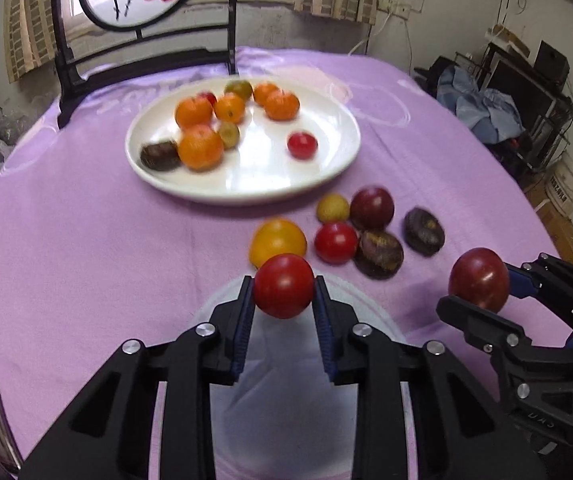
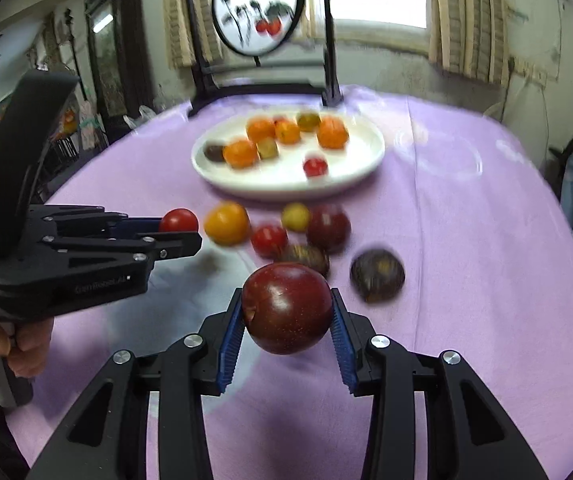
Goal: Organize fruits
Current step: 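Carry both tomatoes over the white plate and open both tools to release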
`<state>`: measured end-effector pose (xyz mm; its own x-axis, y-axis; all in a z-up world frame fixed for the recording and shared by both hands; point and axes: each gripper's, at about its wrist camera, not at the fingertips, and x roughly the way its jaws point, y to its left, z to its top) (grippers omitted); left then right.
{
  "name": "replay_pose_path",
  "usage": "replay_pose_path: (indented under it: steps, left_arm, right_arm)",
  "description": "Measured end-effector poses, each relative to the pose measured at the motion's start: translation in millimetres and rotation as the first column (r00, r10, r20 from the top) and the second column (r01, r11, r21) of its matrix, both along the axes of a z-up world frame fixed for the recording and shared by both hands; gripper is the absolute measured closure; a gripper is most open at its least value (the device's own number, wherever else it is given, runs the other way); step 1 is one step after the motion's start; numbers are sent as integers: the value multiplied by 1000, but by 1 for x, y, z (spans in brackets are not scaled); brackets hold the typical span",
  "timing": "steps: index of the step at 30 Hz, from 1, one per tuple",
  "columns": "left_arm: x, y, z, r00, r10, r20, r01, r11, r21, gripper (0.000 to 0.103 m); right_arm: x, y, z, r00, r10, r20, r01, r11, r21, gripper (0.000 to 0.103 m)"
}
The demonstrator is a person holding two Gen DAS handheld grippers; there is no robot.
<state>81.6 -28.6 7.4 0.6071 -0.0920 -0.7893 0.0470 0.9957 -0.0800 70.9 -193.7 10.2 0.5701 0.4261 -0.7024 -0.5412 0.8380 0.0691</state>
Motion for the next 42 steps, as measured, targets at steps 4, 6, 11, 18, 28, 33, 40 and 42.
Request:
replay_pose_path:
  steps: [4,6,11,18,28,33,40,42]
  left_arm:
    - [12,13,27,997,26,66,-27,1000,12,75]
    - [20,19,35,995,38,92,-39,999,3,75]
    - [51,32,36,990,87,110,-86,996,-15,75]
    - [92,37,12,993,110,46,-109,994,-26,75]
    - [110,46,5,984,172,50,-169,984,-59,33]
    - [99,52,17,979,190,68,-185,980,-75,31]
    - [67,49,20,978,192,79,-188,980,-63,26]
    - [56,46,19,980,185,78,-181,982,-58,24]
  right_arm:
    - [13,11,21,998,9,63,-9,1000,0,62]
    - [26,20,28,997,11,80,-11,1000,1,62]
    - [59,45,29,994,-17,107,22,999,-48,62]
    - [95,78,11,995,-7,95,18,994,-112,61]
    - [118,79,-5,997,-44,64,50,994,-102,49]
    - [106,62,7,996,-48,78,54,996,-77,48]
    - [76,27,13,994,-79,74,82,996,-39,46]
    - [66,17,12,994,-88,68,91,995,-36,46]
